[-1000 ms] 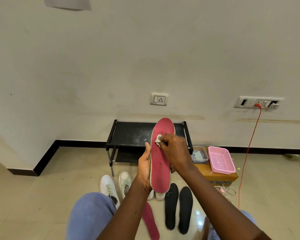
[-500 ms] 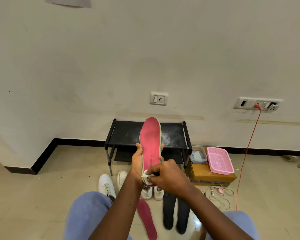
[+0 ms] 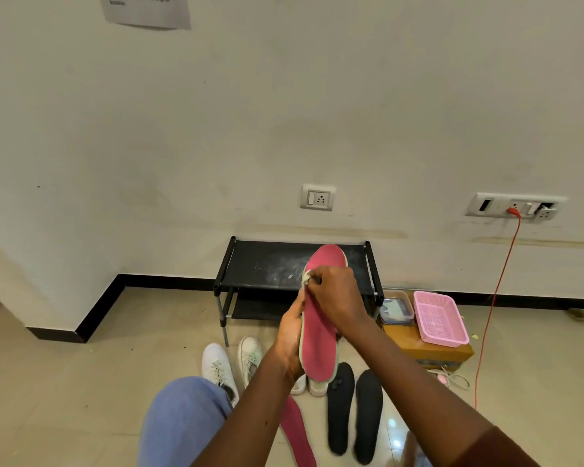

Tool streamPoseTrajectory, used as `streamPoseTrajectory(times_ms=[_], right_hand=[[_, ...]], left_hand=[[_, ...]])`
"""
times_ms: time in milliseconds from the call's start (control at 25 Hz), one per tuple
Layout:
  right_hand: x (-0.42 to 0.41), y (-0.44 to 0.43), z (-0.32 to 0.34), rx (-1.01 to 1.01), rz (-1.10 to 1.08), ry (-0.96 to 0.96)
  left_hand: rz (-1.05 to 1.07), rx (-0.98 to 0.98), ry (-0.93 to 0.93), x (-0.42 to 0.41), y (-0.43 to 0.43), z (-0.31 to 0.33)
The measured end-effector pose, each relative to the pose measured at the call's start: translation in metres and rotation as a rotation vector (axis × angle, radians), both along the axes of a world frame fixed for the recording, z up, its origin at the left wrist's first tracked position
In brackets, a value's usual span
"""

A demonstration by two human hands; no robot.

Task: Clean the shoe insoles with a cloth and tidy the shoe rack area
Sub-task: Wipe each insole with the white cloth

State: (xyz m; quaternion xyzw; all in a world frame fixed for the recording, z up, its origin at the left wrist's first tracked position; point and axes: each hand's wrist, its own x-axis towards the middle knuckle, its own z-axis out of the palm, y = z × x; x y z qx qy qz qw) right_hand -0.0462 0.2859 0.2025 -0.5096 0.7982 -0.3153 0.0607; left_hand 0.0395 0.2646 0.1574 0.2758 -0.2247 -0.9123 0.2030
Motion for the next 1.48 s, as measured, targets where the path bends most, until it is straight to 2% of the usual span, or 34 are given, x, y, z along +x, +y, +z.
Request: streamPoseTrajectory(times_ms=[120, 280, 520, 640, 840, 1120, 1280, 1360, 1480], right_hand=[[-0.018, -0.012, 0.006, -0.038, -0.043, 0.043], [-0.018, -0.009, 0.002, 0.004, 0.106, 0.190], [-0.013, 0.013, -0.004, -0.057, 0.094, 0.225], [0.005, 0.030, -0.015, 0.062, 0.158, 0.162], [0.015, 0.054, -0.007, 0.319, 0.252, -0.015], [-0.012, 0.022, -0.010, 0.174, 0.019, 0.090], [-0.030, 0.003, -0.009, 0.092, -0.103, 0.155], [-0.026, 0.002, -0.008, 0.076, -0.117, 0.109], [-0.006, 0.012, -0.009, 0.173, -0.068, -0.002]], left_hand=[[-0.066, -0.044, -0.037, 0.002, 0.003, -0.003], [-0.040, 0.014, -0.001, -0.002, 0.001, -0.007], [0.005, 0.053, 0.059, -0.010, 0.006, -0.008], [0.043, 0.090, 0.112, -0.011, -0.001, -0.011], [-0.009, 0.076, 0.059, -0.006, -0.008, -0.024], [0.050, -0.040, -0.054, -0.013, 0.006, -0.022], [0.008, -0.065, -0.075, -0.009, 0.004, -0.020], [0.025, -0.074, -0.079, -0.009, 0.001, -0.022], [0.041, -0.022, 0.010, -0.009, -0.006, -0.021]])
